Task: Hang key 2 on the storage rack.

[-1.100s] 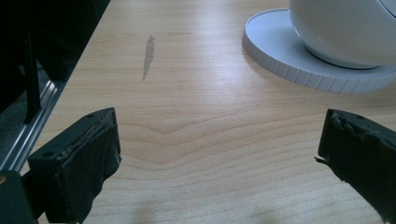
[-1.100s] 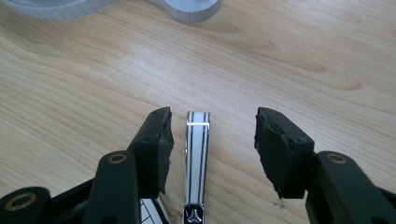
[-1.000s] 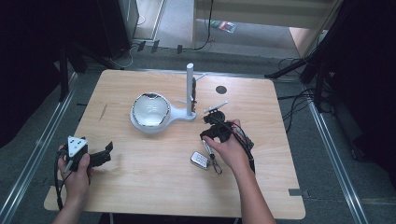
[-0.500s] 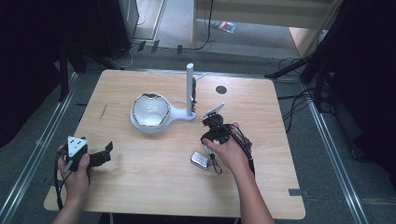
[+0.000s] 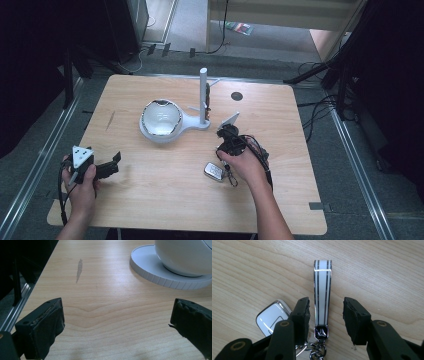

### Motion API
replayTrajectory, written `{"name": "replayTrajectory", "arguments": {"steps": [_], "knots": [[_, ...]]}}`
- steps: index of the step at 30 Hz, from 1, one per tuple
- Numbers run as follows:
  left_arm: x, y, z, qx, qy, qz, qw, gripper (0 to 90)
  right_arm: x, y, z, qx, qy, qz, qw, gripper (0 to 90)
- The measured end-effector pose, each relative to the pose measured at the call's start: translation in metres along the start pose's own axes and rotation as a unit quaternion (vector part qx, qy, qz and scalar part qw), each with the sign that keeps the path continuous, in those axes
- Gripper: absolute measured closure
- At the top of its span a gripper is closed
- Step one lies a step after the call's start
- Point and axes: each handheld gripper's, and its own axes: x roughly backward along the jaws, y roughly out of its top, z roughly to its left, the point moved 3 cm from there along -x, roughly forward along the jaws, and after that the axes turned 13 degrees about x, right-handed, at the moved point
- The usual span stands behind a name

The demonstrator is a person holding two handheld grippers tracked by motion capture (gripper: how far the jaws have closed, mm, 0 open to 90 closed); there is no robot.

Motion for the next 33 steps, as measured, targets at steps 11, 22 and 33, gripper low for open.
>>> {"name": "replayTrajectory", "arguments": {"steps": [11, 22, 33], "knots": [[0.000, 0.000, 0.000, 0.000, 0.000, 0.000, 1.0000, 0.0, -0.006, 0.000, 0.002, 0.000, 0.012, 0.020, 0.9997, 61.3], [0.000, 0.000, 0.000, 0.000, 0.000, 0.000, 1.0000, 0.0, -0.012, -0.002, 0.003, 0.002, 0.010, 0.040, 0.9992, 65.9], [0.000, 0.000, 0.000, 0.000, 0.000, 0.000, 1.0000, 0.0, -0.015, -0.002, 0.005, 0.000, 0.010, 0.046, 0.9989, 68.5]]}}
